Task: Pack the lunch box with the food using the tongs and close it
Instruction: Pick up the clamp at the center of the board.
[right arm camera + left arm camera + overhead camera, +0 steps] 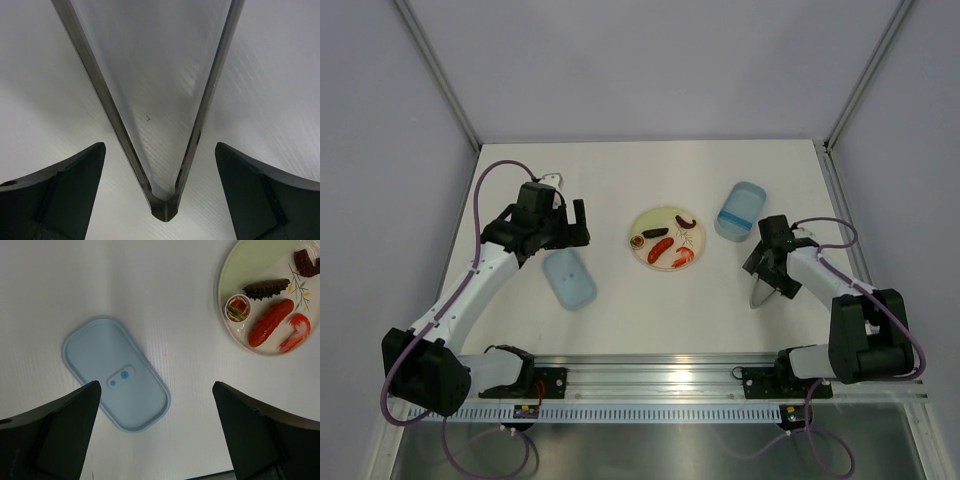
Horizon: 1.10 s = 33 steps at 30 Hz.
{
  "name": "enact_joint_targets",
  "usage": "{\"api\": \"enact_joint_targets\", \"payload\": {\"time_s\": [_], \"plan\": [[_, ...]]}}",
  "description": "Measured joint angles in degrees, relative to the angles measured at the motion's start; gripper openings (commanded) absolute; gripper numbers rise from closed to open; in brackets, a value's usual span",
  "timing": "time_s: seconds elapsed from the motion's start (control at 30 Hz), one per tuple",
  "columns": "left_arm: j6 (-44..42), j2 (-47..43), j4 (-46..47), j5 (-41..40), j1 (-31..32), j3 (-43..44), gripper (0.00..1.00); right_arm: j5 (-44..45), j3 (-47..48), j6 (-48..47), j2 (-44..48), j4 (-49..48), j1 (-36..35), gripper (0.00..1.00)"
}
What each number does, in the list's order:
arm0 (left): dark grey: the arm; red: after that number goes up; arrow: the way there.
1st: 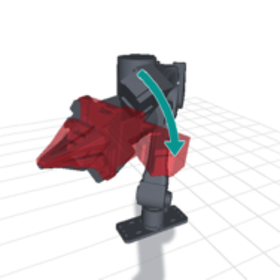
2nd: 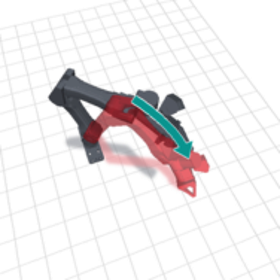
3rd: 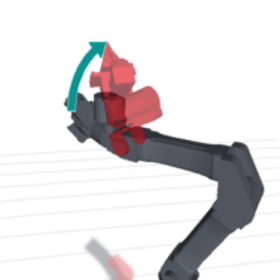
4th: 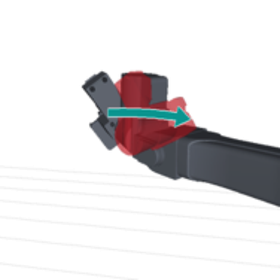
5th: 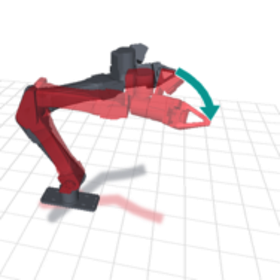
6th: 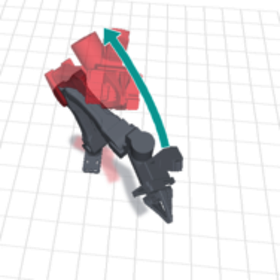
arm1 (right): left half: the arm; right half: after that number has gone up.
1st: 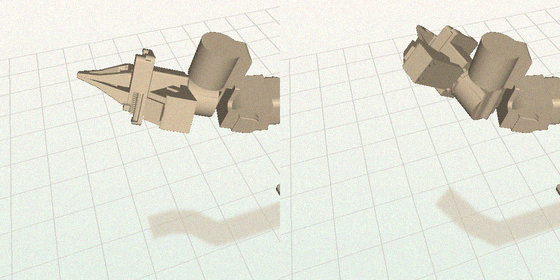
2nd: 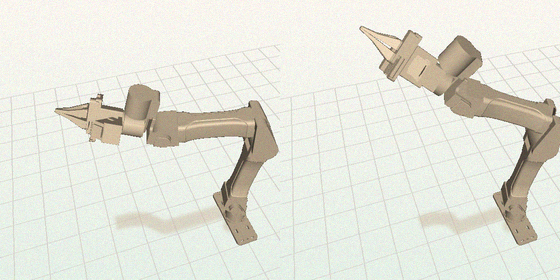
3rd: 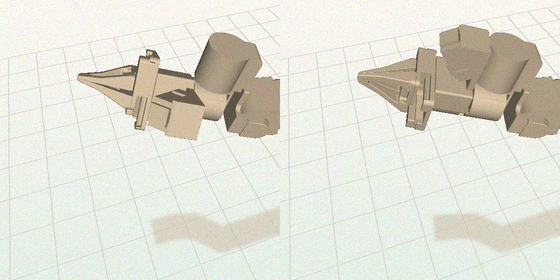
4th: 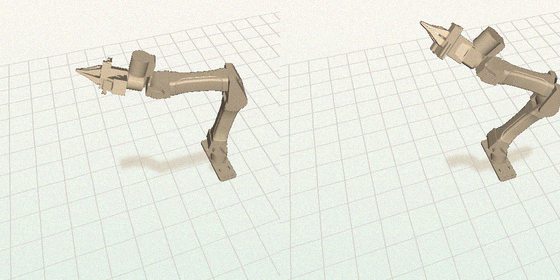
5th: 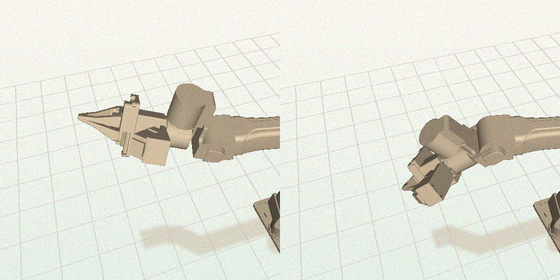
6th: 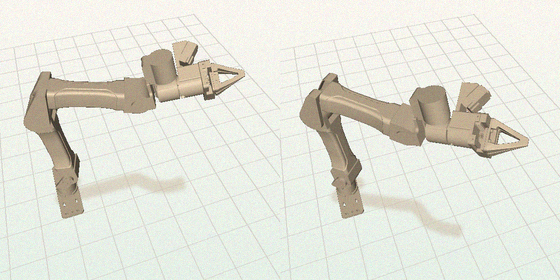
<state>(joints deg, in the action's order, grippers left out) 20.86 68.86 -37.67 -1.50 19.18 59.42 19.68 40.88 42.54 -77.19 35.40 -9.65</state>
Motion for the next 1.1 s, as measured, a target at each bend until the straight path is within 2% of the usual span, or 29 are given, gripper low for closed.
{"api": "enact_joint_targets", "payload": {"time_s": [0.27, 0.43, 0.53, 0.63, 0.67, 0.7, 0.8, 0.83, 1.1], "plan": [[-0.17, 0.02, -0.17, -0.02, 0.02, 0.0, 0.99, -2.91, 4.31, -2.19, -9.31, -4.59, 3.72, 0.98], [-0.39, 0.02, -0.2, -0.04, 0.0, 0.02, 0.99, -3.32, 5.4, -2.51, -10.86, -5.31, 3.72, 0.9], [-0.5, 0.28, -0.2, -0.04, 0.02, 0.02, 0.99, -3.32, 6.05, -2.45, -11.54, -5.38, 3.72, 0.81], [-0.59, 0.48, -0.28, -0.07, 0.02, 0.02, 0.99, -3.26, 6.03, -2.32, -11.43, -5.49, 3.72, 0.68], [-0.68, 0.5, -0.35, -0.09, 0.02, 0.02, 0.99, -3.17, 5.88, -2.25, -11.26, -5.53, 3.72, 0.63], [-0.76, 0.5, -0.42, -0.11, 0.02, 0.02, 0.99, -3.13, 5.6, -2.32, -10.8, -5.53, 3.72, 0.52], [-0.96, 0.5, -0.48, -0.24, 0.02, 0.02, 0.99, -2.73, 4.17, -2.32, -7.21, -4.55, 3.72, 0.38], [-0.98, 0.5, -0.5, -0.22, 0.02, 0.02, 0.99, -2.62, 3.8, -2.38, -5.22, -3.74, 3.72, 0.3], [-0.98, 0.52, -1.51, -0.17, 0.02, 0.15, 0.99, -2.69, 4.57, -3.15, 11.98, 3.93, 3.69, 0.23]]}}
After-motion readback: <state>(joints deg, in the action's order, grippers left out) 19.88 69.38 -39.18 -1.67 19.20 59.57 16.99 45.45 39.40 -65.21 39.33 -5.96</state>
